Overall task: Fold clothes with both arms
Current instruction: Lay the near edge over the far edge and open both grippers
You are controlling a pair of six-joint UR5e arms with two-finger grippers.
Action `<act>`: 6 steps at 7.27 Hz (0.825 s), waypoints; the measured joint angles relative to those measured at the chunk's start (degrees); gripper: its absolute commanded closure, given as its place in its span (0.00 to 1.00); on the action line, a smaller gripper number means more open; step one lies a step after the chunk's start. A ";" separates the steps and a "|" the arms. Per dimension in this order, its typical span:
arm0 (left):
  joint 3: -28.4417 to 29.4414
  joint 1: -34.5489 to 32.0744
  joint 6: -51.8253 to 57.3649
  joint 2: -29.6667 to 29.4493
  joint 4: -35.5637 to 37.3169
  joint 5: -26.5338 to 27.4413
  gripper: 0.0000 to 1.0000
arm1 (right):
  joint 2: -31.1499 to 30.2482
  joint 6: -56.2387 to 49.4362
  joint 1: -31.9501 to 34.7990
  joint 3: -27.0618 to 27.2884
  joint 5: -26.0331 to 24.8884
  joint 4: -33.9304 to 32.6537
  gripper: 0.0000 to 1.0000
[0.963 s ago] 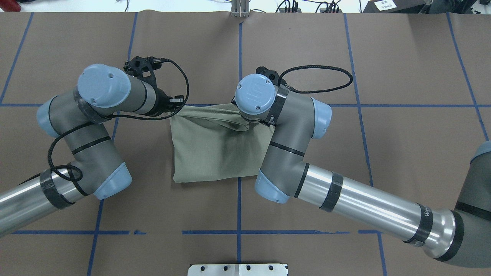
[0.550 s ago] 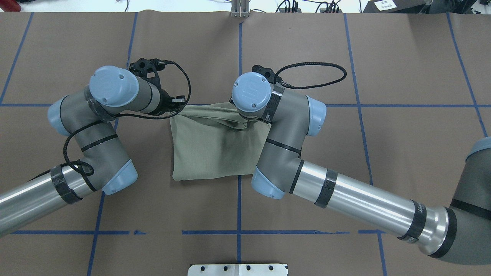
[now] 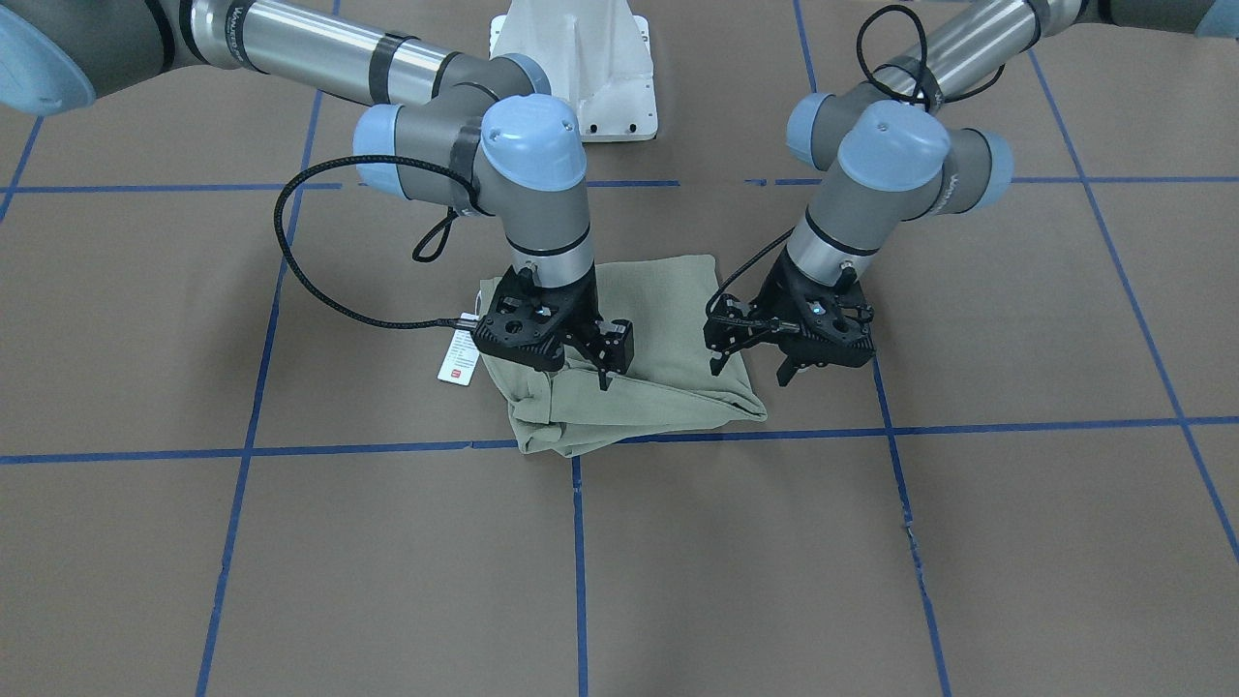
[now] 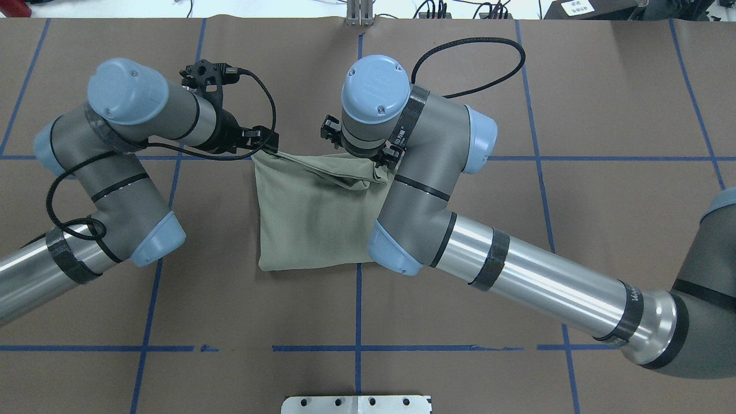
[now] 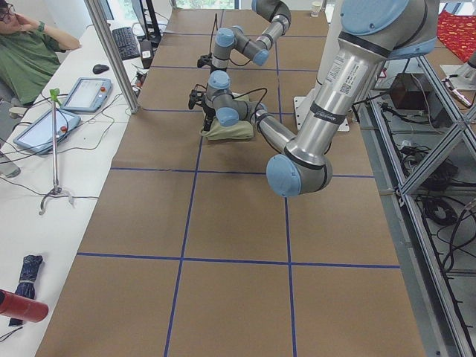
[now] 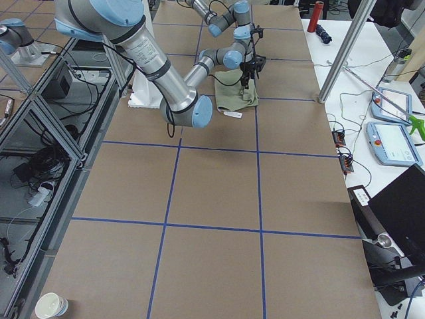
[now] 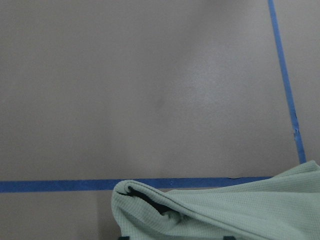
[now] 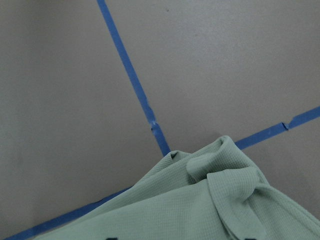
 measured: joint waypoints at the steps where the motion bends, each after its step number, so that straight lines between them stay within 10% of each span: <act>1: 0.04 -1.18 1.62 0.48 -0.26 -1.74 0.00 | -0.16 -0.14 -2.05 1.45 -0.97 -0.81 0.00; 6: 0.24 -1.91 2.49 0.99 -0.53 -2.73 0.00 | -0.82 -9.26 -9.82 -3.65 -15.24 -1.93 0.00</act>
